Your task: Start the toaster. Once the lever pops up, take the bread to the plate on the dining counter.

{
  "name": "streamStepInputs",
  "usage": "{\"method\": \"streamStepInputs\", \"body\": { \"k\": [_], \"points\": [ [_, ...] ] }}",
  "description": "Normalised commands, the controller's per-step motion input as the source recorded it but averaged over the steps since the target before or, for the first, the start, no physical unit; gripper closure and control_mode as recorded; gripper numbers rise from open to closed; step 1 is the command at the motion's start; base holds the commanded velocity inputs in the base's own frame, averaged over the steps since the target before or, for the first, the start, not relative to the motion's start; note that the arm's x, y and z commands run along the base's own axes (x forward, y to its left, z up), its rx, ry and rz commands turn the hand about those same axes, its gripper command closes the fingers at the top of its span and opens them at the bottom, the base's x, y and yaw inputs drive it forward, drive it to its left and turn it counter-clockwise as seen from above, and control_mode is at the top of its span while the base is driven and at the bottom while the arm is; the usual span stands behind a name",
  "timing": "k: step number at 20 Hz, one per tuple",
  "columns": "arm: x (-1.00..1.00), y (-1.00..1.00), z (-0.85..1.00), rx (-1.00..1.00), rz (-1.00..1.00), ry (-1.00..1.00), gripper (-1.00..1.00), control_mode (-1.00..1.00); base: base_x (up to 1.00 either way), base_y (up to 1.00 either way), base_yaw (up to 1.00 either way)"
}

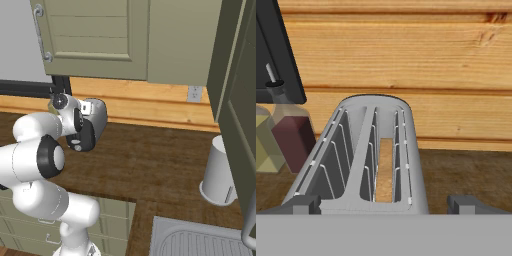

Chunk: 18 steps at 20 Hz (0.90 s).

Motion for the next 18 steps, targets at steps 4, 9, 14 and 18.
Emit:
{"method": "streamStepInputs", "body": {
  "k": [4,9,14,18],
  "points": [
    [0.00,0.00,0.00,0.00,0.00,0.00,-1.00,-1.00,0.00,0.00,0.00],
    [0.00,0.00,0.00,0.00,0.00,0.00,-1.00,-1.00,0.00,0.00,0.00],
    [0.00,0.00,0.00,0.00,0.00,0.00,-1.00,-1.00,0.00,0.00,0.00],
    [0.00,0.00,0.00,0.00,0.00,0.00,-1.00,-1.00,0.00,0.00,0.00]
  ]
}}
